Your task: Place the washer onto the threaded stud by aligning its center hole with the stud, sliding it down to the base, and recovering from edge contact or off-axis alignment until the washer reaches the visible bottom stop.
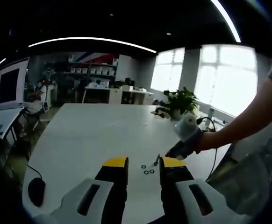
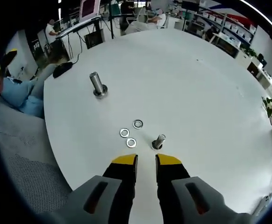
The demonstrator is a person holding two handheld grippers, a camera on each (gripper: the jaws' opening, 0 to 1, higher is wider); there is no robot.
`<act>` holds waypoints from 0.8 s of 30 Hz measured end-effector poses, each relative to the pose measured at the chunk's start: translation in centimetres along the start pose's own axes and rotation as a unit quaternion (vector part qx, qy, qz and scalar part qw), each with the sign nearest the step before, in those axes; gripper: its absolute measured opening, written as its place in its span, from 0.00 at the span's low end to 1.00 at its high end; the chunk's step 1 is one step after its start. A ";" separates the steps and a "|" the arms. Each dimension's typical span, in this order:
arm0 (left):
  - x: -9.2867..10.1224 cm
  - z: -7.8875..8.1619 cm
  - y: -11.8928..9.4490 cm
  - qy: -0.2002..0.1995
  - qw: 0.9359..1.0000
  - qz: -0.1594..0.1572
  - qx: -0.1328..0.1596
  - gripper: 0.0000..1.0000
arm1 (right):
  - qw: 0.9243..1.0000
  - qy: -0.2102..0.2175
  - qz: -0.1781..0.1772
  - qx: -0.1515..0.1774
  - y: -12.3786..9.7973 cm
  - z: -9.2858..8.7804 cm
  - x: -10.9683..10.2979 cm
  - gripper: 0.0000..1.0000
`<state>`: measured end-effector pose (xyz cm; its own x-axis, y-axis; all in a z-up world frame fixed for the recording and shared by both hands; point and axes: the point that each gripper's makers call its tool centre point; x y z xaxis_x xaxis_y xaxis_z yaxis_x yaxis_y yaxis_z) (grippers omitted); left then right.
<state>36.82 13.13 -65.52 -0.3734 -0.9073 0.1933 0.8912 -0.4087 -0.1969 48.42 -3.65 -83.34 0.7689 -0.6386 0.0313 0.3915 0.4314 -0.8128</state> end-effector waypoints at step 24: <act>-0.3 0.0 0.0 0.000 1.000 0.006 0.000 0.25 | 1.000 -0.008 0.025 -0.006 2.0 0.9 -1.7 0.19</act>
<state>36.91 13.43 -65.53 -0.3635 -0.9117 0.1915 0.8954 -0.3986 -0.1985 48.34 -1.08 -84.54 0.7950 -0.6067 0.0004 0.3475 0.4548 -0.8200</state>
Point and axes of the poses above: the point that each gripper's makers call its tool centre point, and the gripper's own axes: y roughly forward along the fingers, x roughly to its right, z roughly out of its top, and after that the axes turned 5 degrees about x, right-handed
